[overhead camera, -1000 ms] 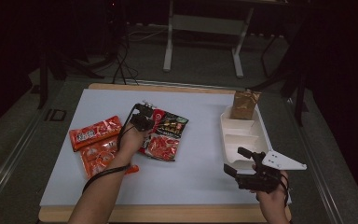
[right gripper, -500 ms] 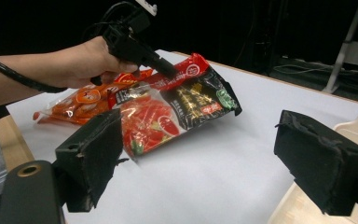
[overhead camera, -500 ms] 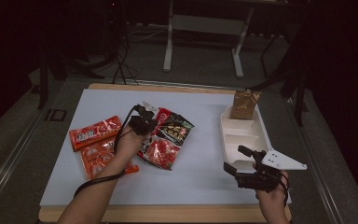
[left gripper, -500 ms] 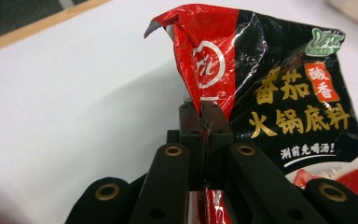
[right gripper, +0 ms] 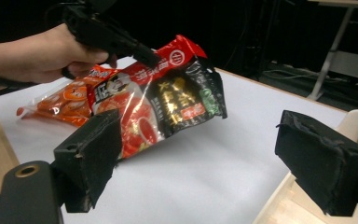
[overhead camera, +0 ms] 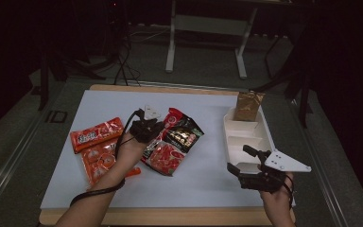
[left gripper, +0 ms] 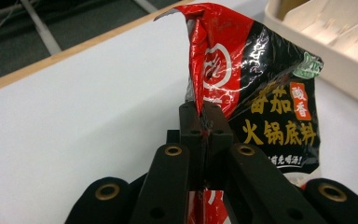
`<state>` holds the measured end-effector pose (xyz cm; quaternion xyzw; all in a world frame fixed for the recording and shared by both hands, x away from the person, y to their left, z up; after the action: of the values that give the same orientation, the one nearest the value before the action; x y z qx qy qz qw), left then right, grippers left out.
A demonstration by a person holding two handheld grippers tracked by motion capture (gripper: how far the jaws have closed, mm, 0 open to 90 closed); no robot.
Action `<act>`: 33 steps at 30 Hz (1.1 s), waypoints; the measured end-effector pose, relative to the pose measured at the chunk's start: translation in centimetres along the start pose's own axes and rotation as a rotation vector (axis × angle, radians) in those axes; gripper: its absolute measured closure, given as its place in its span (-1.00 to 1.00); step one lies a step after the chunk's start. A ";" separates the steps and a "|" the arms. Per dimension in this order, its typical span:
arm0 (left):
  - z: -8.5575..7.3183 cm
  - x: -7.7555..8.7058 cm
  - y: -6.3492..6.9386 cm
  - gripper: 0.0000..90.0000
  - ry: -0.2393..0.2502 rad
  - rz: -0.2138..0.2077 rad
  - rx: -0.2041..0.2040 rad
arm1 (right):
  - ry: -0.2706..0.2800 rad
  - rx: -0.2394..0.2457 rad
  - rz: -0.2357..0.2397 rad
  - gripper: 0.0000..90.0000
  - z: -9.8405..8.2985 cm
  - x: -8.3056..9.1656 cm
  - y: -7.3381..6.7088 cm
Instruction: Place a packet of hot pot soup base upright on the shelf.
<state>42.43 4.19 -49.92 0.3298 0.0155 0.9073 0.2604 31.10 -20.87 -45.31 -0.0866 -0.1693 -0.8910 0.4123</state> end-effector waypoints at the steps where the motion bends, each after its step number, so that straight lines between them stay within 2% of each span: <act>1: 0.0 0.2 0.3 1.00 0.005 -0.012 -0.002 | -0.003 0.001 -0.003 -0.68 0.1 0.0 0.0; 3: 0.2 0.7 0.6 1.00 0.035 -0.011 0.004 | -0.010 -0.021 -0.002 -0.68 0.2 -0.1 0.0; 6: 0.2 1.3 1.3 1.00 0.054 -0.025 -0.013 | -0.007 -0.080 0.038 -0.69 0.4 -0.3 -0.2; 7: 0.2 1.4 1.4 1.00 0.053 -0.031 -0.022 | -0.007 -0.086 0.044 -0.69 0.5 -0.3 -0.3; 8: 0.3 1.6 1.6 1.00 0.068 -0.029 -0.016 | -0.004 -0.086 0.048 -0.69 0.6 -0.4 -0.3; 9: 0.3 1.8 1.9 1.00 0.067 -0.047 -0.019 | -0.001 -0.088 0.054 -0.69 0.7 -0.4 -0.4; 11: 0.4 2.1 2.2 1.00 0.087 -0.044 -0.027 | 0.000 -0.091 0.062 -0.68 0.9 -0.5 -0.5; 14: 0.8 2.7 2.6 1.00 0.113 -0.067 -0.009 | 0.003 -0.096 0.072 -0.68 1.1 -0.5 -0.6; 16: 1.0 3.1 3.0 1.00 0.123 -0.103 0.005 | 0.006 -0.100 0.072 -0.70 1.3 -0.5 -0.6; 19: 1.3 3.6 3.6 1.00 0.139 -0.148 0.020 | 0.007 -0.078 0.080 -0.76 1.6 -0.7 -0.6; 22: 1.5 4.1 4.4 1.00 0.160 -0.186 0.010 | 0.007 -0.096 0.085 -0.76 2.0 -1.1 -0.6; 23: 1.6 4.3 4.7 1.00 0.164 -0.196 0.010 | 0.004 -0.101 0.075 -0.73 2.0 -1.3 -0.5; 24: 1.7 4.5 5.0 1.00 0.161 -0.214 0.010 | -0.003 -0.103 0.088 -0.71 2.1 -1.5 -0.5; 25: 1.8 4.7 5.3 1.00 0.177 -0.219 0.009 | -0.004 -0.106 0.086 -0.69 2.2 -1.6 -0.5; 29: 2.0 5.4 6.3 1.00 0.193 -0.287 0.026 | 0.009 -0.110 0.087 -0.61 2.7 -2.2 -0.3; 31: 2.2 5.9 6.8 1.00 0.211 -0.318 0.049 | 0.017 -0.116 0.084 -0.60 3.0 -2.5 -0.2; 33: 2.5 6.4 7.3 1.00 0.240 -0.340 0.052 | 0.020 -0.134 0.089 -0.55 3.2 -2.8 0.0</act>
<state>36.39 0.62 -42.71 0.2185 0.1254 0.8823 0.3976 32.94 -17.64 -43.17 -0.1126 -0.1010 -0.8818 0.4467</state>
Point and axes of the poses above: each handheld gripper's, and its own axes: x roughly backward along the jaws, z roughly out of its top, y roughly to its right, the point moved 10 cm from there along -x, roughly forward along the jaws, and after that the axes turned 15 degrees about x, right-handed, at the moved point
